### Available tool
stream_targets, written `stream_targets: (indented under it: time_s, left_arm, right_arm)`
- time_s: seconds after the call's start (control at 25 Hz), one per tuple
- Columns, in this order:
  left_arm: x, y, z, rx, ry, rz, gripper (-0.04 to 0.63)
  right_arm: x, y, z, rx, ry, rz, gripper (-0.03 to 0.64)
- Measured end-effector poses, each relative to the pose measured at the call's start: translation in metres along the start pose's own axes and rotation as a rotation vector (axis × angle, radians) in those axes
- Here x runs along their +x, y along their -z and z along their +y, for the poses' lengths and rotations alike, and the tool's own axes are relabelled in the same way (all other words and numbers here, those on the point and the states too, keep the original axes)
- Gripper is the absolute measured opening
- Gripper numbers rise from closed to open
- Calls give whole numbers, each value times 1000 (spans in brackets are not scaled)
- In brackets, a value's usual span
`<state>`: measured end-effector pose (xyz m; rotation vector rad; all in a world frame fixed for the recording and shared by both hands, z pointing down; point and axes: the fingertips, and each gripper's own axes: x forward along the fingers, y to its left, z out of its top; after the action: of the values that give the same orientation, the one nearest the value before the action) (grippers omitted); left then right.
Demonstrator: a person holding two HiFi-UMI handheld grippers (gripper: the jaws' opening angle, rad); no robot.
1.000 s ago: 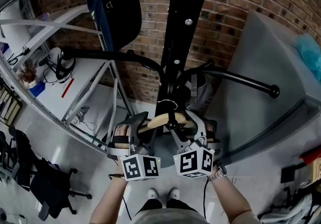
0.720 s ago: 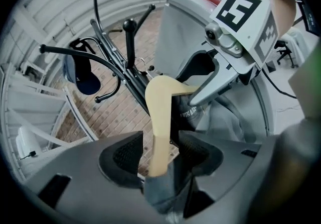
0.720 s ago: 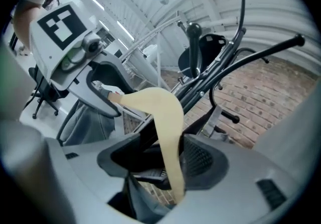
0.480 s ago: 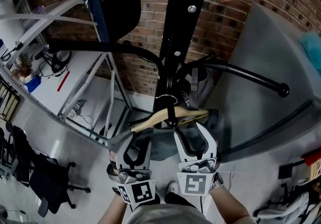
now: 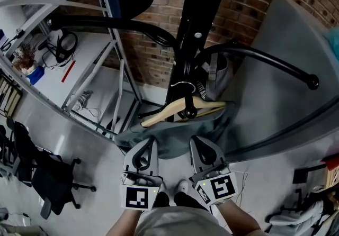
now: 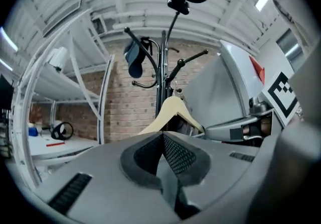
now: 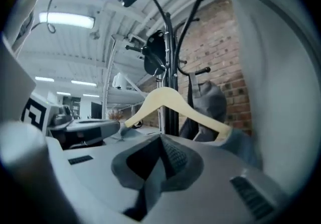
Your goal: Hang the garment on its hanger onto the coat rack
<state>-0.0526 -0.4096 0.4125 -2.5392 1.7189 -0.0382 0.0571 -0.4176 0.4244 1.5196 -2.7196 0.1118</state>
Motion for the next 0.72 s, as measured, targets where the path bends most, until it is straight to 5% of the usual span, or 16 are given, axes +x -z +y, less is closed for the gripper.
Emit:
stream_targets:
  time_s: [0.32,0.72]
  left_arm:
    - [-9,18,-14,-56,36,33,2]
    - [-17,14,-21,-7,3,30,2]
  right_arm:
    - [-16,2,7,46,-13,-15,21]
    - [-25,-4,20,7,-56,-37,20]
